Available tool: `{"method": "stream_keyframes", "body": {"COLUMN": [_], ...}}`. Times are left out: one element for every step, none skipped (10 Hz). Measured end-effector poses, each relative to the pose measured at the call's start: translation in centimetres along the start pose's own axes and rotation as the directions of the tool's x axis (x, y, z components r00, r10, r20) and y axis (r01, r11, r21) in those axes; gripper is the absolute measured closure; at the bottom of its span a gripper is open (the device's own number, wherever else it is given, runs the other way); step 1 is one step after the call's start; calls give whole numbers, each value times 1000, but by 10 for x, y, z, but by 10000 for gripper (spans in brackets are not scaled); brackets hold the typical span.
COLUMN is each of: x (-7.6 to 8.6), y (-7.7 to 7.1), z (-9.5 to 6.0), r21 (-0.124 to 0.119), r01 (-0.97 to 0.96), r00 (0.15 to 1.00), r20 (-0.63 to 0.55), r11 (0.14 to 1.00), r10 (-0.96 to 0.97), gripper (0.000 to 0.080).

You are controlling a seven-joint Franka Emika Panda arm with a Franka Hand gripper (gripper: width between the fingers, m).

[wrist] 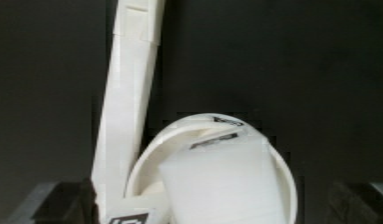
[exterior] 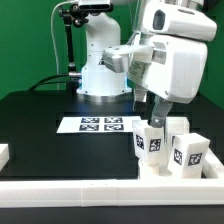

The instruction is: Assemble stool

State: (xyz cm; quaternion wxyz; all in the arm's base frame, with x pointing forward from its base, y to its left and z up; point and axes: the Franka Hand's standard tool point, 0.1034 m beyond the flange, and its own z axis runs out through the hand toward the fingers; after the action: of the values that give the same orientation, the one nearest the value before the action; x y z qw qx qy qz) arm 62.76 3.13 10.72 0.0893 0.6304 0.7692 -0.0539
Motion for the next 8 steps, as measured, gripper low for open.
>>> {"method": "stream_keyframes", "body": {"x": [0,1,1,1,2,2,2,2], "y": [-1,-2,-4,-5,-6,-6,-6,-6], "z": [2,5,8,11,13,15,15,15], "r21": [3,8,14,18,22,24,25,25], "r01": [59,55,46,44,44,40,32,31], "r00": [998,998,999,999,999,999,999,999], "r20": [7,6,7,7,7,7,7,7], "r11": [998,998,999,999,999,999,999,999], "r10": [-59,-55,-46,-45,-44,-41,-33,-31], "gripper": [151,151,151,151,151,151,154,154]}}
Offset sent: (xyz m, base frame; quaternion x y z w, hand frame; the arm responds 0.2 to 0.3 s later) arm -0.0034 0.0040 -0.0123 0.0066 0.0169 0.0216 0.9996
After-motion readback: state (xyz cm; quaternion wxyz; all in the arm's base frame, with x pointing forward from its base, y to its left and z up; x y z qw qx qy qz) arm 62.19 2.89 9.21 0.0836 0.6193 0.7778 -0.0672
